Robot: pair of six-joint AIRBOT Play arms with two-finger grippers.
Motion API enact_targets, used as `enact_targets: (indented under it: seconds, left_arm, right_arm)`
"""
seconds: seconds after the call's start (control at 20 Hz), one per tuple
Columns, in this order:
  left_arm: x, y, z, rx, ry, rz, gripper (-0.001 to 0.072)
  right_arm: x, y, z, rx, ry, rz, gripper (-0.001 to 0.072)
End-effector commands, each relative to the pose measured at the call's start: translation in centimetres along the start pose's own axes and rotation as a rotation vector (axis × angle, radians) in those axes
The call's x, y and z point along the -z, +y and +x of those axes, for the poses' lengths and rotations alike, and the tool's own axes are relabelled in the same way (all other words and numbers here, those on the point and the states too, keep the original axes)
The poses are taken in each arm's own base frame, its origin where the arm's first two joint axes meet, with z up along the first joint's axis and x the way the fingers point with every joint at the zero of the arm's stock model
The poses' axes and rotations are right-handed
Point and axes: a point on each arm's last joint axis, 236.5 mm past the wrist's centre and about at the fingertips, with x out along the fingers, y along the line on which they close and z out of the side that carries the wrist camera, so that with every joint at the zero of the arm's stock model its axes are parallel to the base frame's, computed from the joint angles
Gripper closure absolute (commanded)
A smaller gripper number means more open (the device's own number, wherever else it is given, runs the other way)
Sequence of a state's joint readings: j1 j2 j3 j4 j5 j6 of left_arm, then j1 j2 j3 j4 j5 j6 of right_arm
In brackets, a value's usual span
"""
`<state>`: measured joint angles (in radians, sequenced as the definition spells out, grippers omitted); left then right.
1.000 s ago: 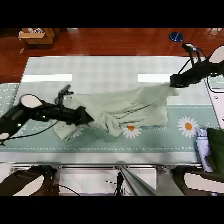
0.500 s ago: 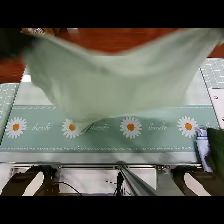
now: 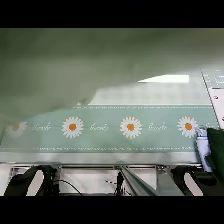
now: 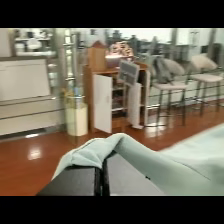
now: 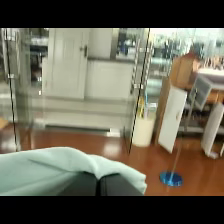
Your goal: Fold the shirts.
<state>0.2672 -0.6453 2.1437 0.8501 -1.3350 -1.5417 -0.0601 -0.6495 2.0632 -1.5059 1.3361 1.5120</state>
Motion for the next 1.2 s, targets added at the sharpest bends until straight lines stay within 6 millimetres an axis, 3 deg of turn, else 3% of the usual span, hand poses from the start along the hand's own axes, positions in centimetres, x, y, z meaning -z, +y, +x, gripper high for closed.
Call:
enact_targets:
  seconds: [0.0, 0.1, 0.2, 0.35, 0.45, 0.6, 0.75, 0.95, 1.05, 1.15]
  left_arm:
    - [1.0, -0.4, -4.1, -0.127, 0.037, 0.015, 0.0690]
    - [2.7, 0.2, -4.2, -0.151, 0.112, 0.003, 0.0690]
    - [5.5, 1.3, -3.6, -0.161, 0.238, -0.036, 0.0690]
    - [13.4, 4.6, -2.1, -0.181, 0.570, -0.155, 0.0690]
    - [18.2, 7.1, -0.4, -0.167, 0.718, -0.220, 0.0690]
    - [26.7, 12.3, 2.4, -0.213, 0.890, -0.342, 0.0689]
    - [35.1, 16.5, 6.2, -0.221, 0.954, -0.446, 0.0689]
    - [45.9, 20.8, 10.9, -0.217, 1.063, -0.520, 0.0688]
    - [50.1, 22.4, 13.2, -0.227, 1.101, -0.579, 0.0688]
    - [53.6, 23.2, 15.5, -0.222, 1.118, -0.628, 0.0688]
  right_arm:
    - [4.6, -0.3, -2.8, 0.022, 0.192, 0.027, 0.0682]
    - [7.1, -0.7, -3.1, 0.039, 0.303, 0.026, 0.0681]
    - [11.1, -1.8, -3.3, 0.086, 0.496, 0.030, 0.0682]
    - [14.5, -1.6, -0.1, 0.068, 0.638, 0.028, 0.0682]
    - [19.6, -1.3, 3.4, 0.040, 0.828, 0.015, 0.0681]
    - [30.1, -0.6, 9.5, -0.030, 1.163, -0.020, 0.0681]
    - [38.5, -0.4, 16.9, -0.065, 1.312, -0.029, 0.0682]
    - [47.3, 0.9, 25.1, -0.104, 1.318, 0.012, 0.0681]
    - [50.5, 1.0, 27.6, -0.104, 1.308, 0.020, 0.0681]
    - [52.3, 1.3, 30.1, -0.104, 1.251, 0.036, 0.0681]
